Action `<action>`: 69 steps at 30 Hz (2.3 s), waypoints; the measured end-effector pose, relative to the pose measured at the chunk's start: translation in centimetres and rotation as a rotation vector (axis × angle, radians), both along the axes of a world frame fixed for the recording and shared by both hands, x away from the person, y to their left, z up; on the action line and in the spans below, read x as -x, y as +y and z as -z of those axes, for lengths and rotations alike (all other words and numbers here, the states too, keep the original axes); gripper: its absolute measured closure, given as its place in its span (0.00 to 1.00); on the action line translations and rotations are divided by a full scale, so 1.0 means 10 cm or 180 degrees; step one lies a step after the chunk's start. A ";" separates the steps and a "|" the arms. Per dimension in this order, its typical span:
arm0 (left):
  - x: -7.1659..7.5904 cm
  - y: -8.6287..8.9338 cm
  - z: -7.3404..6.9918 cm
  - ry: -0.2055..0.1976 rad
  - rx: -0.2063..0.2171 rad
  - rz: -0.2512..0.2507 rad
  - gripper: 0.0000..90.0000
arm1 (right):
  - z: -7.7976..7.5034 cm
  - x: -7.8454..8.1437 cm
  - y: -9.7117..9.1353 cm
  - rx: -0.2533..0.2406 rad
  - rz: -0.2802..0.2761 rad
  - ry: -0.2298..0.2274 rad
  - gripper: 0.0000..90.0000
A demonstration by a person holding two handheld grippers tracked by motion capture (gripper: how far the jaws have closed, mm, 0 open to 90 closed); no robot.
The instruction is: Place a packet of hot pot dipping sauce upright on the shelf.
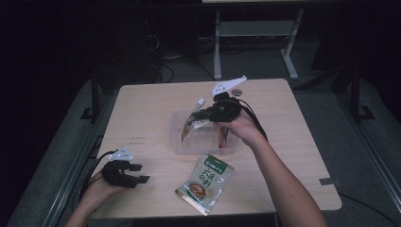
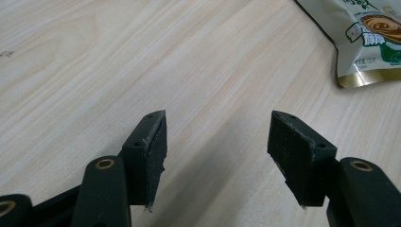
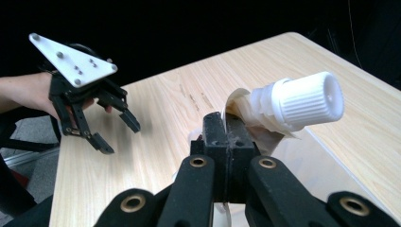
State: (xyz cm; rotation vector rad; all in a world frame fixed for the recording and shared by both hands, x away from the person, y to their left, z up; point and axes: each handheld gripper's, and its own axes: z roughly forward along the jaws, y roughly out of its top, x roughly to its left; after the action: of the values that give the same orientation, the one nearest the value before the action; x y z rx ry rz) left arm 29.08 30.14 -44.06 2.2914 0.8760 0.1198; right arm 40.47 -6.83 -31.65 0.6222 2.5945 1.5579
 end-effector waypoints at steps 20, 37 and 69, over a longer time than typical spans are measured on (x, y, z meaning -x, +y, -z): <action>0.00 0.00 0.01 0.0015 0.0022 -0.0020 0.42 | 0.10 -0.05 0.13 0.0184 -0.0005 0.0012 1.00; 0.00 -0.02 0.03 0.0044 0.0017 0.0006 0.42 | 0.23 -0.13 0.34 0.0412 0.0134 0.0098 1.00; 0.01 -0.05 0.02 0.0070 0.0070 -0.0005 0.42 | 0.10 0.37 0.00 0.0264 0.0211 -0.0068 0.53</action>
State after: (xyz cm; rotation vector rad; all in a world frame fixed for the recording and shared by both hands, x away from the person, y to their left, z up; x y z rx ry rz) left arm 29.02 29.62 -44.28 2.2757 0.8862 0.0856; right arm 36.73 -6.83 -32.67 0.6731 2.5794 1.4223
